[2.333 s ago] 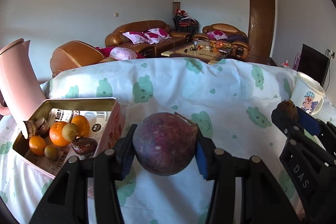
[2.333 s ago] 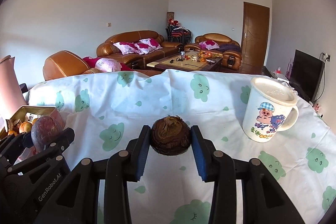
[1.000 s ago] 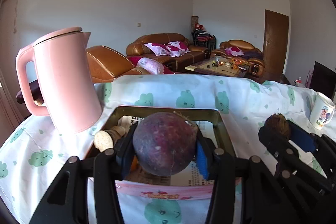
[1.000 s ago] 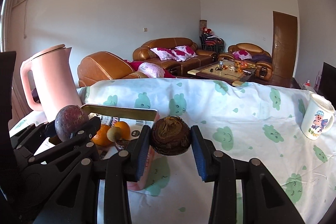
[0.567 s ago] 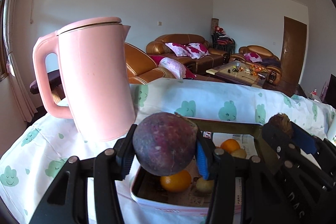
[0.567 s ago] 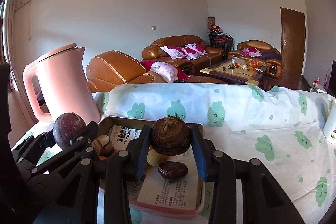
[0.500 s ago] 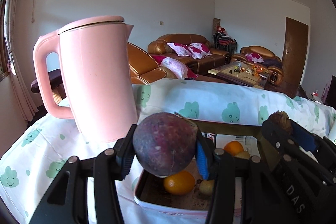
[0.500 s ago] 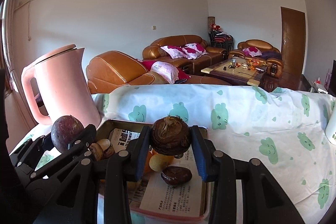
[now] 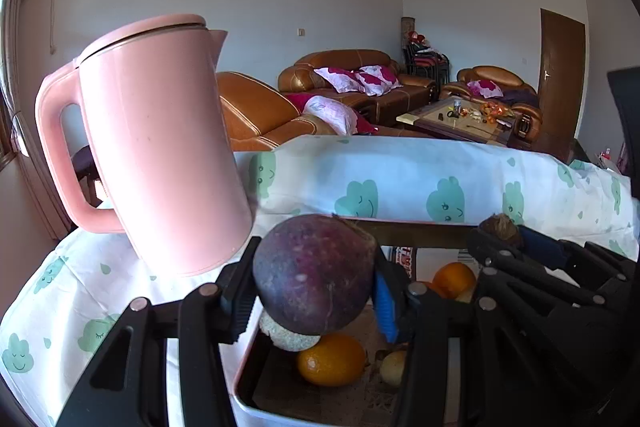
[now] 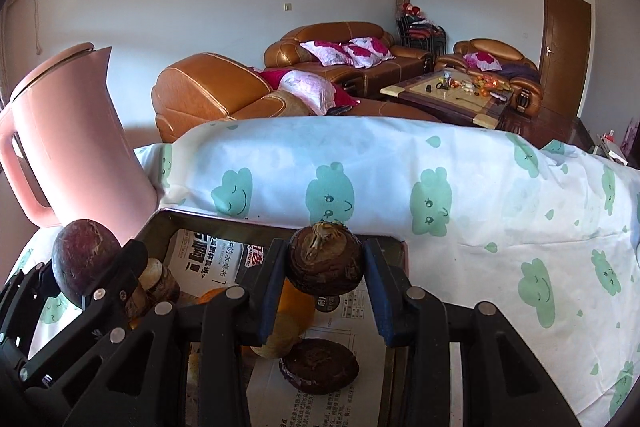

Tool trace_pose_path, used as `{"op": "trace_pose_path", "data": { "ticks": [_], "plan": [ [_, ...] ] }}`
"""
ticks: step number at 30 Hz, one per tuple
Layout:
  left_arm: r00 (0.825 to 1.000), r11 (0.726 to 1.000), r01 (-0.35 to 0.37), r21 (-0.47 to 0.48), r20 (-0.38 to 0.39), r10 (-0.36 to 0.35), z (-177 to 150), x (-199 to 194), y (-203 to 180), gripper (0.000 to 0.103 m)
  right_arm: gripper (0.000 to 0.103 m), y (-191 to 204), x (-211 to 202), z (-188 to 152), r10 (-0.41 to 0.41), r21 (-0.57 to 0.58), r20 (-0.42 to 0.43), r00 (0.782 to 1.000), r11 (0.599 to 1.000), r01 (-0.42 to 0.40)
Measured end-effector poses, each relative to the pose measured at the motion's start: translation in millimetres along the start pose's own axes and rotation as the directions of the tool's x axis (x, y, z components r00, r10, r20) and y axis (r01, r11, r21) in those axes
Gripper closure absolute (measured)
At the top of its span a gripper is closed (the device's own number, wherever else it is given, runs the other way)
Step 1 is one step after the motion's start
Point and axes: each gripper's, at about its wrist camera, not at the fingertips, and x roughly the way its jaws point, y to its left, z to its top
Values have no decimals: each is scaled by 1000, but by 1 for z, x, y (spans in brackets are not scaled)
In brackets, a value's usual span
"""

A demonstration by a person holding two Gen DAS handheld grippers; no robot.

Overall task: Organize fruits
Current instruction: 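Open the left gripper to drop the passion fruit into the tin while the right releases the brown fruit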

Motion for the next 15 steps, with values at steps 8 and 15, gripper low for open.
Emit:
{"op": "trace_pose_path", "data": {
  "ticks": [8, 15],
  "plan": [
    [999, 999, 39, 16, -20, -39, 0, 10, 0, 45, 61, -4, 18, 1, 73, -9, -111, 991, 997, -74],
    [999, 998, 21, -62, 26, -19, 0, -15, 19, 2, 42, -15, -3, 3, 105, 0, -61, 993, 994, -106]
  ]
}}
